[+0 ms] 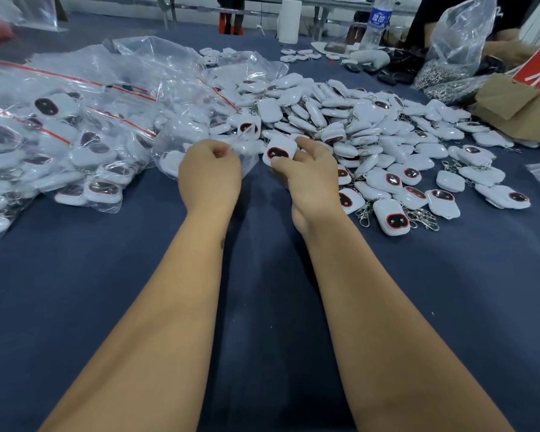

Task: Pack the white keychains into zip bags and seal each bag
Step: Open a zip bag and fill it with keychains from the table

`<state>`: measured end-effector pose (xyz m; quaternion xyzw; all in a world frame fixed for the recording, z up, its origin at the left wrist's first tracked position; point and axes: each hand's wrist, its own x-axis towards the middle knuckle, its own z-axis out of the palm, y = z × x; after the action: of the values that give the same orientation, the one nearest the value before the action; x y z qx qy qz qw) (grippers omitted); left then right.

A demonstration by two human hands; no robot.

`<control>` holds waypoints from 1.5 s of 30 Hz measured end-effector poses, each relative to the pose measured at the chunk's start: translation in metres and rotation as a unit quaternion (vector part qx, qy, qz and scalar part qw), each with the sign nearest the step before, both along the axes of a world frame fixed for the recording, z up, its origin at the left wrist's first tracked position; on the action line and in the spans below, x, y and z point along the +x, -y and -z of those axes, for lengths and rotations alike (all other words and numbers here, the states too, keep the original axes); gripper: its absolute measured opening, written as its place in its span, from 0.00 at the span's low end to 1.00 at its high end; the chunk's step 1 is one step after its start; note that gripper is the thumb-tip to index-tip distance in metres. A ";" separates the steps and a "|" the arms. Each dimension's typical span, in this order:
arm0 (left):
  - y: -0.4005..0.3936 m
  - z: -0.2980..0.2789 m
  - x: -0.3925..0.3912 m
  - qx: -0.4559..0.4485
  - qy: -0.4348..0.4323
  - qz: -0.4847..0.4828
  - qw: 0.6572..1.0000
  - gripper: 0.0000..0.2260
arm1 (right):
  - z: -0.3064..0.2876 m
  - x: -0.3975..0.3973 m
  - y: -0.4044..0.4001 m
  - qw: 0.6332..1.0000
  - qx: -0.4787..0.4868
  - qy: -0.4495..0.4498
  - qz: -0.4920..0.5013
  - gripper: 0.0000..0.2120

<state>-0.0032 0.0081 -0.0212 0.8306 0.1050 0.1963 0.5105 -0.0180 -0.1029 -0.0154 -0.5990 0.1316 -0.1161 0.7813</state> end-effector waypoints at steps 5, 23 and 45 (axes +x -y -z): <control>0.006 -0.005 -0.007 0.002 0.037 0.027 0.999 0.10 | -0.001 0.000 0.004 0.999 -0.003 0.042 -0.035 0.20; 0.014 0.003 -0.003 0.028 0.004 0.156 0.987 0.08 | -0.003 0.001 0.003 0.998 0.020 0.051 0.013 0.13; 0.011 -0.004 -0.001 -0.211 0.035 0.118 0.970 0.18 | -0.002 0.000 0.005 0.998 0.010 0.055 -0.029 0.21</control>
<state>-0.0047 -0.0029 -0.0170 0.7034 0.0274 0.1367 0.6970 -0.0176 -0.1080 -0.0136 -0.5876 0.0720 -0.1254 0.7961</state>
